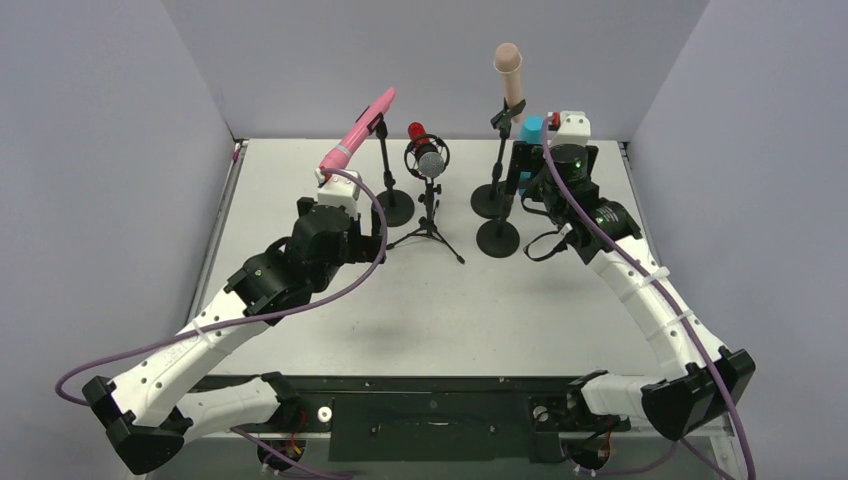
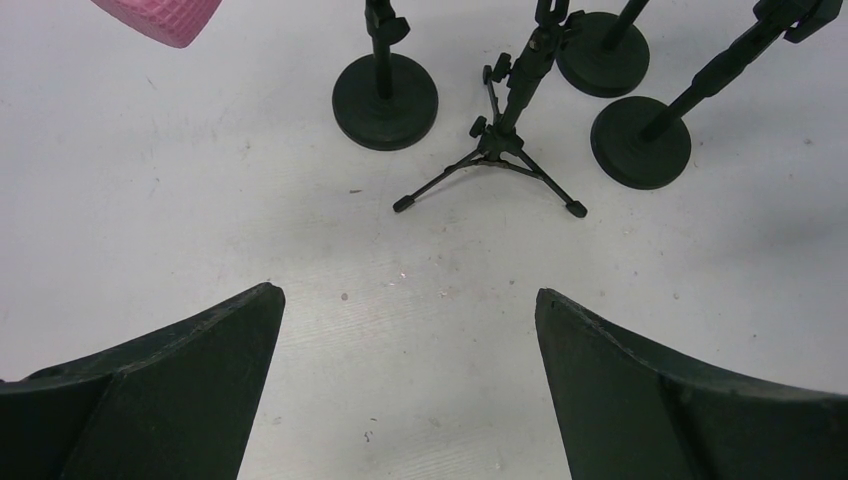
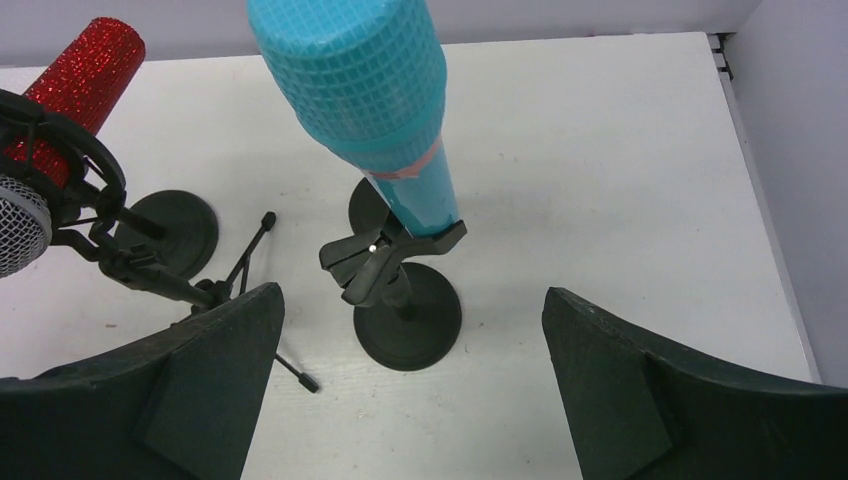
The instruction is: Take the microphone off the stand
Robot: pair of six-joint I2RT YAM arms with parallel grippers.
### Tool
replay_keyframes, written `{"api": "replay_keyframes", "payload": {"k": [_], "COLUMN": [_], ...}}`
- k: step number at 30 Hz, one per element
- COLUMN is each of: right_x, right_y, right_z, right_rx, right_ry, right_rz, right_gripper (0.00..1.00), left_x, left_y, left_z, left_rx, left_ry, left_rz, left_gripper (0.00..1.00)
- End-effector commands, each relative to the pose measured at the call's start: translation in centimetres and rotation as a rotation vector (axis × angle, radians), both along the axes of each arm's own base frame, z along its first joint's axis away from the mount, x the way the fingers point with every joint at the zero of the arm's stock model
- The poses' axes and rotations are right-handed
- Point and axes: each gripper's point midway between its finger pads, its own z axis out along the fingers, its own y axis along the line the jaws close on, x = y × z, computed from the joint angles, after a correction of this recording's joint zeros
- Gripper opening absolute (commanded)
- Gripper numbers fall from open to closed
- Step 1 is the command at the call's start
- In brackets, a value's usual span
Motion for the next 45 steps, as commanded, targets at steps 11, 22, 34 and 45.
{"api": "replay_keyframes", "payload": {"k": [11,22,34,45], "right_x": [4.4,7.0,9.0,8.3], "right_y": [0.8,0.7,0.8,-0.3], "right_z": [2.5,2.6,2.1,3.1], "right_rx": [-0.093,-0.146,-0.191,-0.199], "right_ry": [-0.059,-0.109,-0.113,-0.121], "right_rz": [0.042,0.007,-0.018,-0.069], "right_gripper": [0.93,0.83,0.69,0.17], "left_x": [-0.3,-0.7,-0.8,-1.1], "left_y": [0.2,1.0,1.2,-0.7], "left_z": [3.6,3.5,3.7,3.1], "left_rx": [-0.072,-0.061,-0.048,-0.069], "left_ry": [-0.066,-0.07,-0.07,-0.067], "left_rz": [-0.012,-0.003,-0.007,-0.107], "left_gripper": [0.96,0.96,0.96,0.96]}}
